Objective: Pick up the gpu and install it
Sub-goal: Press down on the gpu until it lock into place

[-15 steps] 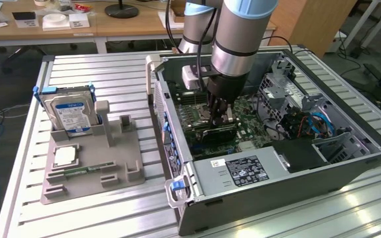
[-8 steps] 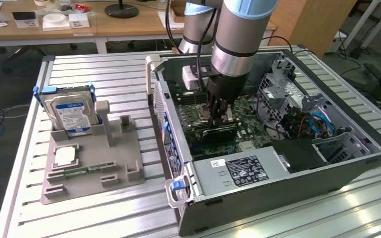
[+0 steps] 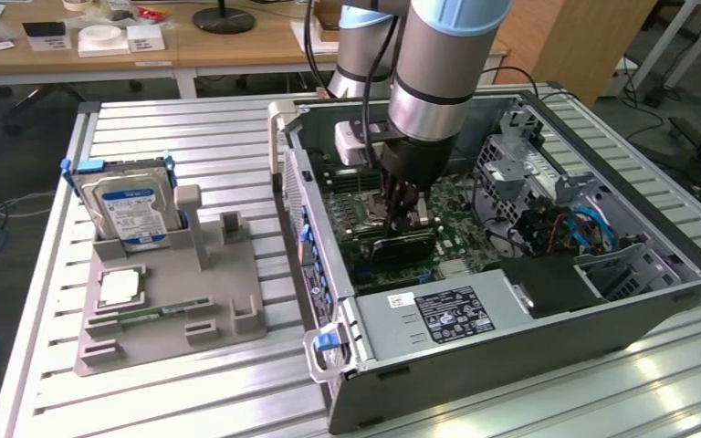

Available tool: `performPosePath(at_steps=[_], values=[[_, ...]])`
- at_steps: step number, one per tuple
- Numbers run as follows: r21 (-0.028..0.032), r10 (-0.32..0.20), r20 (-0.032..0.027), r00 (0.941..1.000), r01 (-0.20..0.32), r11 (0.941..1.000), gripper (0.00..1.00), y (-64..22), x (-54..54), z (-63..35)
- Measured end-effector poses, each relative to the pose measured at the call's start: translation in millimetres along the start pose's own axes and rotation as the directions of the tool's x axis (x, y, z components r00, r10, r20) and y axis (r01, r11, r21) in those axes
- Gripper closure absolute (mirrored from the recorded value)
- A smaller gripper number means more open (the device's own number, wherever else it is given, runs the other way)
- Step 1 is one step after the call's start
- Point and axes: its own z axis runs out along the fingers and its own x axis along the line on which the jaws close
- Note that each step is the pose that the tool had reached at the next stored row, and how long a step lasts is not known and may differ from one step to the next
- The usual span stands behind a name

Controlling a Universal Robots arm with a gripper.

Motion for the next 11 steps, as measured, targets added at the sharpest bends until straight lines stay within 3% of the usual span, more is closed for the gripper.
performPosePath(at_steps=[11], values=[[0.0000, 0.000, 0.0000, 1.0000, 0.000, 1.0000, 0.89, 0.4, 0.0, 1.4]])
